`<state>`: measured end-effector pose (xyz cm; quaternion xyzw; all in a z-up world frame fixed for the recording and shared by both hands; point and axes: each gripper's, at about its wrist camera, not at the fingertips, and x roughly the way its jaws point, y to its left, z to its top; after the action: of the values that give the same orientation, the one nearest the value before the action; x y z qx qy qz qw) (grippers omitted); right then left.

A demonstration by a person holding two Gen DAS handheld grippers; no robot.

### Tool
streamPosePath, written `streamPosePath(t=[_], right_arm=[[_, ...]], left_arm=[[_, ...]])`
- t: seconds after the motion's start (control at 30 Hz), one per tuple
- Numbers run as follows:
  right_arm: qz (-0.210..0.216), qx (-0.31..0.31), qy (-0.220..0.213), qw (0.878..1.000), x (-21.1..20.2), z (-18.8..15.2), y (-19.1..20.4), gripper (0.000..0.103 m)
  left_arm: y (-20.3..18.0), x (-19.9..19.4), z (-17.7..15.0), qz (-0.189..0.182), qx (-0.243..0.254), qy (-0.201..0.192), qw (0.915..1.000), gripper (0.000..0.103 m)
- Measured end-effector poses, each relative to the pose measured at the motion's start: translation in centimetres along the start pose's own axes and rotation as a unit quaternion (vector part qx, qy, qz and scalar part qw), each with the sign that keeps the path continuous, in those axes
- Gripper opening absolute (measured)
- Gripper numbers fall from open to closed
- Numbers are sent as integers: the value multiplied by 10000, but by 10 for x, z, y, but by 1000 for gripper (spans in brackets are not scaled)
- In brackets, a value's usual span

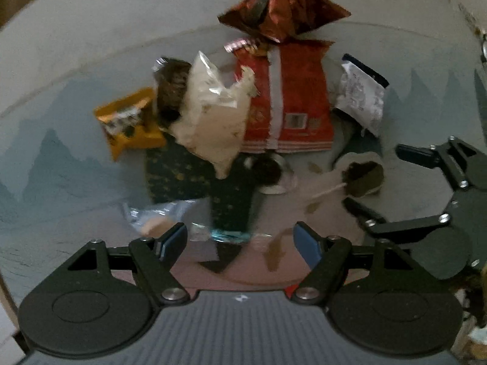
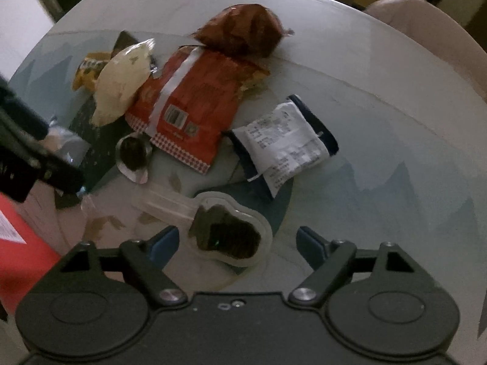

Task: Organize snacks
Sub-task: 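Grasp the clear plastic tray with right gripper while left gripper grasps wrapped candy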

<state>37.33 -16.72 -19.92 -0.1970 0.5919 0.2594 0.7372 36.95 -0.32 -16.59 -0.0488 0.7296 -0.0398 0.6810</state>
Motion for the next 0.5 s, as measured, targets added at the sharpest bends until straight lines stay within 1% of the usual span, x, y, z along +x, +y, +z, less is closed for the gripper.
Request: streamPosePath(t=[0.07, 0.13, 0.2, 0.37, 0.5], right_arm=[[-45, -259, -25, 9997, 2, -1, 5, 84], [-38, -511, -26, 9987, 3, -1, 10, 82], [-29, -701, -27, 9975, 5, -1, 14, 77], [71, -1149, -82, 9933, 5, -1, 21, 74], [219, -1216, -38, 9923, 3, 0, 22, 67]], left_arm=[[0, 6, 2, -5, -63, 101, 9999, 75], [3, 13, 5, -107, -253, 190, 9994, 69], [7, 20, 8, -186, -459, 336, 9982, 64], [11, 31, 14, -209, -608, 478, 9968, 64], [13, 33, 18, -240, -648, 511, 9963, 64]])
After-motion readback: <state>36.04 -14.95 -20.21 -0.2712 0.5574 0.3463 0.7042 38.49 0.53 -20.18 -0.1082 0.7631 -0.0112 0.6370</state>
